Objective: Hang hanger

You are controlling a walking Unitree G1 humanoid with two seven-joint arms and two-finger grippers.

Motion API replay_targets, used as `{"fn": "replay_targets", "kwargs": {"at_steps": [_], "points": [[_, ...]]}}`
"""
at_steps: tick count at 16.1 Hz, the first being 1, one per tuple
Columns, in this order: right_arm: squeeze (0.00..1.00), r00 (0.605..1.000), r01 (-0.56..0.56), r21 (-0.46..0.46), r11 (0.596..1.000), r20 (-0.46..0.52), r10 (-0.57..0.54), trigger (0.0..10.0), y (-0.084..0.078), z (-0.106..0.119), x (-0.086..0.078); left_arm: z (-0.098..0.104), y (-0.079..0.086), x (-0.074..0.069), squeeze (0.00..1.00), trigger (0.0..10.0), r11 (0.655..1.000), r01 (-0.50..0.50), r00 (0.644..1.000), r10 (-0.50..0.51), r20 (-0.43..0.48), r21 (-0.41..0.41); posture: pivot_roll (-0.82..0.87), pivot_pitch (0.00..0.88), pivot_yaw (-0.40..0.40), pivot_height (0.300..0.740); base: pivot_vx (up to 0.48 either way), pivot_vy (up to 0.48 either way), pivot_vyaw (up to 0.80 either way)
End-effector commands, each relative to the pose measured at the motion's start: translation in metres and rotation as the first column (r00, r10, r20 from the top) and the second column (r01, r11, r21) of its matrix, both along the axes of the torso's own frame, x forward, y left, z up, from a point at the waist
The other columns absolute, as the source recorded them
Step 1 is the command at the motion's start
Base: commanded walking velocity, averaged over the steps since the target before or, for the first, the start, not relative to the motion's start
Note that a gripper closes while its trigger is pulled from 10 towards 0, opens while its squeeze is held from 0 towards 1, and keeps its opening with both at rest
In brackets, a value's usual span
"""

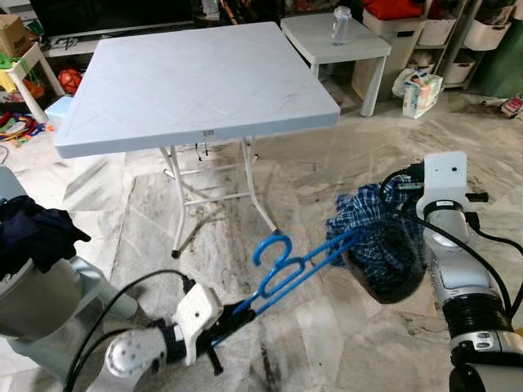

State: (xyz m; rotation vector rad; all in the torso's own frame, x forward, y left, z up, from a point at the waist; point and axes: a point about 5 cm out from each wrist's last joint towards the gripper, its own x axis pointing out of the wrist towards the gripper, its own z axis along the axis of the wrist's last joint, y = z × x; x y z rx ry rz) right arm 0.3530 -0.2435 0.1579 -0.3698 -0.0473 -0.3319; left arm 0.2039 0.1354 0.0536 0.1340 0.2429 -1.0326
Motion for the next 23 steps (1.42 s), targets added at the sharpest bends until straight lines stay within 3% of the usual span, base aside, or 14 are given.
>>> {"fn": "replay_targets", "kwargs": {"at_steps": [1,4,7,8,9,10,12,13,14,16,17,19,20,23], "points": [[0.00,0.994,0.060,0.007,0.998,0.095,-0.060,0.0,-0.011,0.024,0.005,-0.004,0.010,-0.004,0.00,0.0,0.998,-0.028,0.999,0.030,-0.042,0.049,-0.03,0.059,-0.020,0.740,0.000,0.000,0.00],[0.00,0.987,0.104,-0.004,0.995,0.128,-0.103,0.0,-0.016,0.032,0.008,-0.006,0.013,-0.007,0.00,0.0,0.997,-0.045,0.995,0.051,-0.083,0.070,-0.02,0.060,-0.021,0.740,0.000,0.000,0.00],[0.00,0.987,0.032,0.114,0.993,0.154,-0.049,0.0,-0.002,0.041,0.016,-0.011,0.015,-0.007,0.00,0.0,0.992,0.015,0.983,0.008,-0.183,0.125,-0.02,0.058,-0.016,0.740,0.000,0.000,0.00],[0.00,0.986,-0.113,0.121,0.986,0.136,0.096,0.0,0.019,0.042,0.020,-0.009,0.014,-0.001,0.00,0.0,0.991,0.010,0.986,0.012,-0.167,0.135,-0.02,0.056,-0.016,0.740,0.000,0.000,0.00],[0.00,0.969,-0.231,0.016,0.973,0.091,0.228,0.0,0.036,0.038,0.017,-0.007,0.016,0.016,0.00,0.0,0.983,-0.069,0.986,0.093,-0.139,0.170,-0.02,0.053,-0.014,0.740,0.000,0.000,0.00],[0.00,0.963,-0.254,-0.022,0.967,0.087,0.255,0.0,0.037,0.036,0.013,-0.006,0.017,0.025,0.00,0.0,0.978,-0.098,0.984,0.123,-0.129,0.183,-0.02,0.052,-0.015,0.740,0.000,0.000,0.00],[0.00,0.975,-0.194,0.021,0.981,0.111,0.191,0.0,0.021,0.030,0.002,-0.009,0.022,0.045,0.00,0.0,0.951,-0.206,0.957,0.245,-0.155,0.231,-0.05,0.051,-0.011,0.740,0.000,0.000,0.00],[0.00,0.972,-0.203,0.070,0.977,0.136,0.192,0.0,0.020,0.030,0.001,-0.009,0.019,0.049,0.00,0.0,0.953,-0.234,0.941,0.272,-0.199,0.194,-0.05,0.051,-0.011,0.740,0.000,0.000,0.00],[0.00,0.950,-0.294,0.144,0.945,0.150,0.273,0.0,0.031,0.029,-0.001,-0.004,0.005,0.054,0.00,0.0,0.972,-0.202,0.949,0.225,-0.221,0.121,-0.05,0.047,-0.008,0.740,0.000,0.000,0.00],[0.00,0.871,-0.484,0.116,0.867,0.158,0.465,0.0,0.067,0.028,-0.009,0.000,-0.019,0.064,0.00,0.0,0.987,-0.130,0.965,0.148,-0.214,0.097,-0.07,0.046,-0.001,0.740,0.000,0.000,0.00],[0.00,0.865,-0.495,0.115,0.861,0.160,0.476,0.0,0.069,0.028,-0.010,0.000,-0.021,0.065,0.00,0.0,0.987,-0.128,0.965,0.146,-0.216,0.097,-0.07,0.046,-0.001,0.740,0.000,0.000,0.00],[0.00,0.792,-0.606,0.147,0.782,0.206,0.575,0.0,0.091,0.034,-0.018,-0.004,-0.042,0.070,0.00,0.0,0.990,-0.088,0.965,0.112,-0.238,0.110,-0.07,0.049,0.002,0.740,0.000,0.000,0.00],[0.00,0.787,-0.613,0.142,0.778,0.207,0.582,0.0,0.093,0.035,-0.020,-0.006,-0.047,0.069,0.00,0.0,0.991,-0.076,0.962,0.102,-0.252,0.111,-0.08,0.053,0.004,0.740,0.000,0.000,0.00],[0.00,0.852,-0.509,0.147,0.848,0.231,0.470,0.0,0.080,0.038,-0.016,-0.009,-0.062,0.056,0.00,0.0,0.996,0.019,0.953,0.009,-0.302,0.090,-0.08,0.059,0.004,0.740,0.000,0.000,0.00]]}}
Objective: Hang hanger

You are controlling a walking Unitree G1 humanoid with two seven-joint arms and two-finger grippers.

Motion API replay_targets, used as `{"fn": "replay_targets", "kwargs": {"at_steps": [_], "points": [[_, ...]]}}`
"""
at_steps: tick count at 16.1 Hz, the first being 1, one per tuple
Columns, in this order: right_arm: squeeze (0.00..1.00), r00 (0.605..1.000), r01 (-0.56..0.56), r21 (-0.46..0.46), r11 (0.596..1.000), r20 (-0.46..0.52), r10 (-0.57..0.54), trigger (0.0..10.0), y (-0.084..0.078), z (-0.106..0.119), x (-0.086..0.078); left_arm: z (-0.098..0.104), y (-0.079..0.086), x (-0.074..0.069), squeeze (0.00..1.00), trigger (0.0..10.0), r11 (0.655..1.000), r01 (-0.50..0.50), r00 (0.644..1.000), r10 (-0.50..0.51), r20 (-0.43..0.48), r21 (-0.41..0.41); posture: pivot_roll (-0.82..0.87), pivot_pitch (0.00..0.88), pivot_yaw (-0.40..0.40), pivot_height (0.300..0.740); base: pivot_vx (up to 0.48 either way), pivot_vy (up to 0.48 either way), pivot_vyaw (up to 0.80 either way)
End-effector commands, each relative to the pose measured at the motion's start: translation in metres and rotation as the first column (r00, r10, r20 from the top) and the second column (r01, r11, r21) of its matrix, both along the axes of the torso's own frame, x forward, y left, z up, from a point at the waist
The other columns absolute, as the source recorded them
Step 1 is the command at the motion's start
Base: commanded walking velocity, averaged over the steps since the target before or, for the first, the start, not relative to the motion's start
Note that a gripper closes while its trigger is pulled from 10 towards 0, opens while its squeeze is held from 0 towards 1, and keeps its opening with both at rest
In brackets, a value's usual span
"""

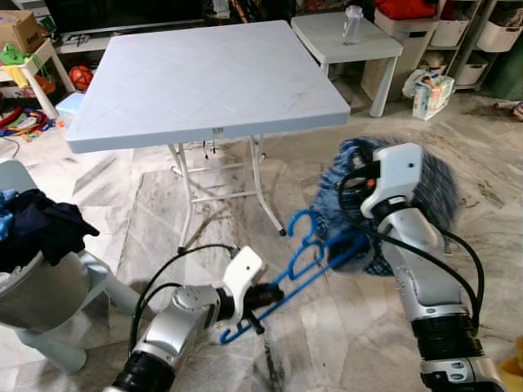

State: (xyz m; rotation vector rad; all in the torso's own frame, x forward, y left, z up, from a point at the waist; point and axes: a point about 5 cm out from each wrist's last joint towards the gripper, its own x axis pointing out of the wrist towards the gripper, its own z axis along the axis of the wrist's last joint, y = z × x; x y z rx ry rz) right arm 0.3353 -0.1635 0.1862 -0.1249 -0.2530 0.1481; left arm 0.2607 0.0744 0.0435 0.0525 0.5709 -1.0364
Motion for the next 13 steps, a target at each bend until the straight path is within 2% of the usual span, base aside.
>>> {"fn": "replay_targets", "kwargs": {"at_steps": [1,3,4,6,7,8,10,11,12,13], "points": [[0.00,0.997,0.062,-0.025,0.998,0.046,-0.061,0.0,-0.005,0.010,0.003,0.000,-0.001,-0.005,0.00,0.0,0.999,0.048,0.999,-0.048,-0.011,0.011,-0.08,0.059,0.004,0.740,0.000,0.000,0.00],[0.00,0.989,0.143,-0.083,0.986,0.034,-0.141,0.0,-0.013,0.006,0.005,0.001,0.000,-0.007,0.00,0.0,0.997,0.074,0.997,-0.074,-0.012,0.020,-0.08,0.061,0.004,0.740,0.000,0.000,0.00],[0.00,0.975,0.221,-0.099,0.970,0.039,-0.218,0.0,-0.022,0.005,0.007,0.003,0.001,-0.012,0.00,0.0,0.993,0.116,0.993,-0.115,-0.029,0.014,-0.08,0.061,0.004,0.740,0.000,0.000,0.00],[0.00,0.952,0.306,-0.121,0.944,0.026,-0.305,0.0,-0.033,0.002,0.010,0.006,0.002,-0.016,0.00,0.0,0.991,0.133,0.991,-0.132,-0.032,0.007,-0.08,0.061,0.004,0.740,0.000,0.000,0.00],[0.00,0.955,0.298,-0.084,0.951,0.011,-0.298,0.0,-0.032,0.000,0.012,0.007,0.003,-0.019,0.00,0.0,0.989,0.151,0.988,-0.151,-0.038,-0.007,-0.08,0.061,0.004,0.740,0.000,0.000,0.00],[0.00,0.971,0.236,-0.079,0.968,-0.017,-0.238,0.0,-0.022,-0.004,0.013,0.008,0.003,-0.021,0.00,0.0,0.986,0.166,0.986,-0.166,-0.026,-0.016,-0.07,0.063,0.003,0.740,0.000,0.000,0.00],[0.00,0.988,0.027,-0.088,0.996,-0.147,-0.040,0.0,0.005,-0.026,0.009,0.009,0.005,-0.019,0.00,0.0,0.990,0.137,0.991,-0.137,0.000,-0.024,-0.07,0.063,0.003,0.740,0.000,0.000,0.00],[0.00,0.981,-0.041,-0.144,0.989,-0.194,0.013,0.0,0.012,-0.037,0.005,0.011,0.007,-0.015,0.00,0.0,0.995,0.099,0.995,-0.098,0.031,-0.017,-0.07,0.063,0.002,0.740,0.000,0.000,0.00],[0.00,0.977,-0.065,-0.226,0.972,-0.214,0.016,0.0,0.009,-0.045,0.001,0.012,0.012,-0.008,0.00,0.0,0.999,0.038,0.997,-0.039,0.073,0.014,-0.06,0.064,0.001,0.740,0.000,0.000,0.00],[0.00,0.975,-0.029,-0.267,0.963,-0.221,-0.032,0.0,-0.004,-0.052,-0.002,0.014,0.018,-0.003,0.00,0.0,1.000,-0.007,0.995,0.006,0.104,0.012,-0.06,0.065,0.001,0.740,0.000,0.000,0.00]]}}
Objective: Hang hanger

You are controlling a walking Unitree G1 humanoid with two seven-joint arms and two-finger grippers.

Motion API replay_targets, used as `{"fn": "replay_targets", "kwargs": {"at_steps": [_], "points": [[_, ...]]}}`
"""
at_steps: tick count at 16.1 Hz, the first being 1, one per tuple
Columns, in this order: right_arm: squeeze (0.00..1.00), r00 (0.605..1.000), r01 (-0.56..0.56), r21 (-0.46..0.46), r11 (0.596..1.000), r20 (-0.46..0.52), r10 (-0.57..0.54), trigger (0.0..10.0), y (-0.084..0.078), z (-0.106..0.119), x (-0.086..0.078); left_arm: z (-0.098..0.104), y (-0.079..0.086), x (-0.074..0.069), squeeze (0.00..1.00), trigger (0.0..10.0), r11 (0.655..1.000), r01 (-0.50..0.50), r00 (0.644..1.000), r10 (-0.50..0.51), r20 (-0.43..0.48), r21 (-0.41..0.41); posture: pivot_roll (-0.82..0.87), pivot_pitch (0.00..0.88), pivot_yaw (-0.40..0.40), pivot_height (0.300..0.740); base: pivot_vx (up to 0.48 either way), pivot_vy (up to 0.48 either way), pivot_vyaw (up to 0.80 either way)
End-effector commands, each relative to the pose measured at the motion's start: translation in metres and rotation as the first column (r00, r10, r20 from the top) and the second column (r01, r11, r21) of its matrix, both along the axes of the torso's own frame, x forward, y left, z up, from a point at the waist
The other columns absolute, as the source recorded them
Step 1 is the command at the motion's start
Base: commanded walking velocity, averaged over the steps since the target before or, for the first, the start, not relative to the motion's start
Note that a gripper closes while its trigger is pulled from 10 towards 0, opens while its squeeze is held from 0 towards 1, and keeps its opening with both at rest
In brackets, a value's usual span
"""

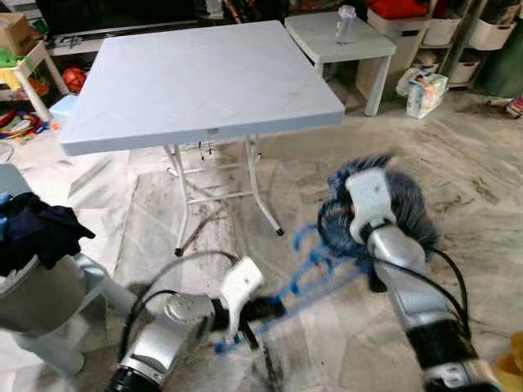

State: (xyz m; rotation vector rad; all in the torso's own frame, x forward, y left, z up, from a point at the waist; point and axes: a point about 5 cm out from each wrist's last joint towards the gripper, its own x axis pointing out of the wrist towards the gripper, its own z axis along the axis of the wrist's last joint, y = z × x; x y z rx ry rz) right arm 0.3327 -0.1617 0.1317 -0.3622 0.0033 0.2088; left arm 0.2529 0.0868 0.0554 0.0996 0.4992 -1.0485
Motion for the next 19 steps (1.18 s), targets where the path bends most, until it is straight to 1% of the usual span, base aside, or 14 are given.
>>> {"fn": "replay_targets", "kwargs": {"at_steps": [1,3,4,6,7,9,12,13,14,15,16,17,18,19], "points": [[0.00,0.998,0.068,-0.034,0.997,0.004,-0.068,0.0,-0.019,-0.001,-0.001,0.004,0.010,0.005,0.00,0.0,0.999,-0.044,0.998,0.044,0.041,-0.009,-0.06,0.066,0.002,0.740,0.000,0.000,0.00],[0.00,0.971,0.238,-0.088,0.967,0.013,-0.238,0.0,-0.051,-0.003,-0.003,0.010,0.014,0.000,0.00,0.0,0.995,-0.059,0.997,0.063,0.051,-0.083,-0.07,0.066,0.004,0.740,0.000,0.000,0.00],[0.00,0.959,0.283,-0.086,0.955,0.016,-0.283,0.0,-0.058,-0.004,-0.004,0.011,0.015,-0.003,0.00,0.0,0.994,-0.045,0.998,0.050,0.046,-0.099,-0.07,0.065,0.006,0.740,0.000,0.000,0.00],[0.00,0.878,0.478,0.000,0.878,-0.005,-0.478,0.0,-0.084,-0.007,-0.008,0.015,0.020,-0.014,0.00,0.0,0.989,-0.028,0.997,0.038,0.067,-0.148,-0.06,0.064,0.006,0.740,0.000,0.000,0.00],[0.00,0.861,0.509,0.024,0.860,-0.013,-0.509,0.0,-0.088,-0.008,-0.009,0.016,0.021,-0.015,0.00,0.0,0.987,-0.040,0.996,0.051,0.073,-0.156,-0.06,0.064,0.006,0.740,0.000,0.000,0.00],[0.00,0.817,0.576,0.117,0.809,-0.038,-0.576,0.0,-0.091,-0.011,-0.012,0.022,0.031,-0.015,0.00,0.0,0.972,-0.160,0.970,0.187,0.152,-0.174,-0.04,0.062,0.005,0.740,0.000,0.000,0.00],[0.00,0.814,0.579,0.167,0.798,-0.063,-0.578,0.0,-0.082,-0.014,-0.011,0.027,0.030,-0.027,0.00,0.0,0.956,-0.179,0.965,0.216,0.147,-0.231,-0.03,0.061,0.002,0.740,0.000,0.000,0.00],[0.00,0.822,0.567,0.167,0.806,-0.057,-0.566,0.0,-0.078,-0.014,-0.012,0.029,0.036,-0.026,0.00,0.0,0.929,-0.276,0.928,0.324,0.182,-0.246,-0.03,0.062,0.000,0.740,0.000,0.000,0.00],[0.00,0.841,0.538,0.223,0.813,-0.065,-0.538,0.0,-0.073,-0.015,-0.017,0.030,0.051,-0.017,0.00,0.0,0.876,-0.440,0.824,0.481,0.300,-0.198,-0.02,0.062,-0.002,0.740,0.000,0.000,0.00],[0.00,0.862,0.502,0.261,0.824,-0.070,-0.503,0.0,-0.068,-0.014,-0.020,0.027,0.060,-0.014,0.00,0.0,0.828,-0.533,0.766,0.559,0.316,-0.174,-0.02,0.063,-0.001,0.740,0.000,0.000,0.00],[0.00,0.907,0.417,0.325,0.849,-0.082,-0.414,0.0,-0.057,-0.013,-0.026,0.026,0.071,-0.013,0.00,2.7,0.773,-0.622,0.695,0.620,0.365,-0.128,-0.02,0.063,-0.001,0.740,0.000,0.000,0.00],[0.00,0.950,0.306,0.363,0.880,-0.056,-0.307,0.0,-0.045,-0.008,-0.034,0.028,0.078,-0.015,0.00,4.1,0.729,-0.675,0.638,0.654,0.407,-0.115,-0.02,0.062,0.005,0.740,0.000,0.000,0.00],[0.00,0.968,0.241,0.342,0.908,-0.014,-0.252,0.0,-0.040,-0.002,-0.042,0.028,0.085,-0.017,0.00,4.5,0.673,-0.735,0.574,0.681,0.454,-0.079,-0.02,0.057,0.009,0.740,0.000,0.000,0.00],[0.00,0.971,0.222,0.349,0.911,0.007,-0.239,0.0,-0.040,0.002,-0.049,0.028,0.090,-0.018,0.00,10.0,0.624,-0.778,0.529,0.712,0.462,-0.072,-0.02,0.052,0.012,0.740,0.000,0.000,0.00]]}}
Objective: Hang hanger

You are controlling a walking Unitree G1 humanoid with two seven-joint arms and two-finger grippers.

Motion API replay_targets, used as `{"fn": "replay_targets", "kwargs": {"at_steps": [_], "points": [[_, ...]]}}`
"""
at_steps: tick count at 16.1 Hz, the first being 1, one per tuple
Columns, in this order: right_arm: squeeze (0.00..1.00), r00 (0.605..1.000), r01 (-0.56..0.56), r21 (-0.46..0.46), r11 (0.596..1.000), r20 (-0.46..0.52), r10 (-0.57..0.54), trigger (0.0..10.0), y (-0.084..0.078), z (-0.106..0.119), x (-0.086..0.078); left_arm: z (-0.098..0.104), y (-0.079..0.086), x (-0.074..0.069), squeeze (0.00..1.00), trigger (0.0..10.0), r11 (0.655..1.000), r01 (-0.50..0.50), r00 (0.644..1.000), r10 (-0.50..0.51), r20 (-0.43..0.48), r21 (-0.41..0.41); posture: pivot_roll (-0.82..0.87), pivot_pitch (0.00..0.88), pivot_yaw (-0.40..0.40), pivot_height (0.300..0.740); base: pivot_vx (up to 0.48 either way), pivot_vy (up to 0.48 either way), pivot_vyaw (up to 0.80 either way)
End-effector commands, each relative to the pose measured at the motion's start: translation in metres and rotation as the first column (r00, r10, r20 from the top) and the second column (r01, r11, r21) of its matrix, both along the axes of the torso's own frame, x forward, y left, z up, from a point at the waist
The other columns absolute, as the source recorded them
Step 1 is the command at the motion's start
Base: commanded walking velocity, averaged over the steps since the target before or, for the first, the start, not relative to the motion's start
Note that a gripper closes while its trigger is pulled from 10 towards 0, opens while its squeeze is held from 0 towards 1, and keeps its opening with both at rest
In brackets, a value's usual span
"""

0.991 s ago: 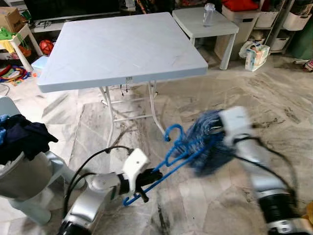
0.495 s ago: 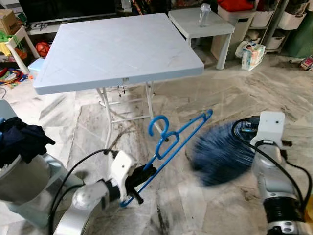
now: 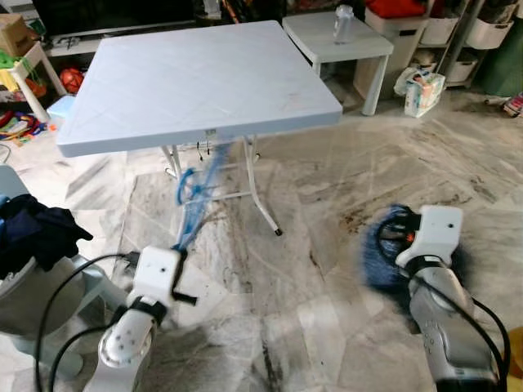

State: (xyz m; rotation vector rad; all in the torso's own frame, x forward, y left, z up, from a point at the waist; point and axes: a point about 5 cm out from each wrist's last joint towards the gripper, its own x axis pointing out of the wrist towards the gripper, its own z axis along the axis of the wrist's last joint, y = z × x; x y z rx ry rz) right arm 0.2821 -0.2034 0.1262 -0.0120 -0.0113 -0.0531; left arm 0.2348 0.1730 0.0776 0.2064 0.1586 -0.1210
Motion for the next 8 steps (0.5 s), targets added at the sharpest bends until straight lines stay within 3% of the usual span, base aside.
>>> {"fn": "replay_targets", "kwargs": {"at_steps": [1,3,4,5,6,8], "points": [[0.00,0.999,-0.008,0.014,1.000,0.042,0.008,0.0,0.000,0.010,-0.007,0.008,0.008,0.000,0.00,10.0,0.997,-0.078,0.996,0.077,0.038,0.025,-0.02,0.047,0.018,0.740,0.000,0.000,0.00],[0.00,0.998,-0.041,0.022,0.999,0.057,0.039,0.0,0.004,0.012,-0.019,0.011,0.010,-0.001,0.00,10.0,0.988,-0.156,0.986,0.155,0.068,0.008,-0.01,0.036,0.027,0.740,0.000,0.000,0.00],[0.00,0.996,-0.062,0.015,0.998,0.067,0.061,0.0,0.007,0.014,-0.026,0.016,0.006,-0.002,0.00,10.0,0.990,-0.137,0.987,0.139,0.086,-0.026,-0.01,0.034,0.032,0.740,0.000,0.000,0.00],[0.00,0.995,-0.080,0.022,0.997,0.067,0.079,1.3,0.011,0.015,-0.032,0.022,0.002,-0.004,0.00,10.0,0.993,-0.112,0.987,0.116,0.112,-0.048,-0.01,0.032,0.034,0.740,0.000,0.000,0.00],[0.00,0.994,-0.088,0.026,0.996,0.062,0.087,10.0,0.013,0.015,-0.034,0.023,0.001,-0.005,0.00,10.0,0.993,-0.103,0.987,0.108,0.118,-0.049,-0.01,0.033,0.035,0.740,0.000,0.000,0.00],[0.00,0.992,-0.122,0.043,0.992,0.048,0.120,10.0,0.022,0.014,-0.035,0.025,-0.001,-0.004,0.00,10.0,0.994,-0.088,0.988,0.096,0.120,-0.066,-0.01,0.042,0.036,0.740,0.000,0.000,0.00]]}}
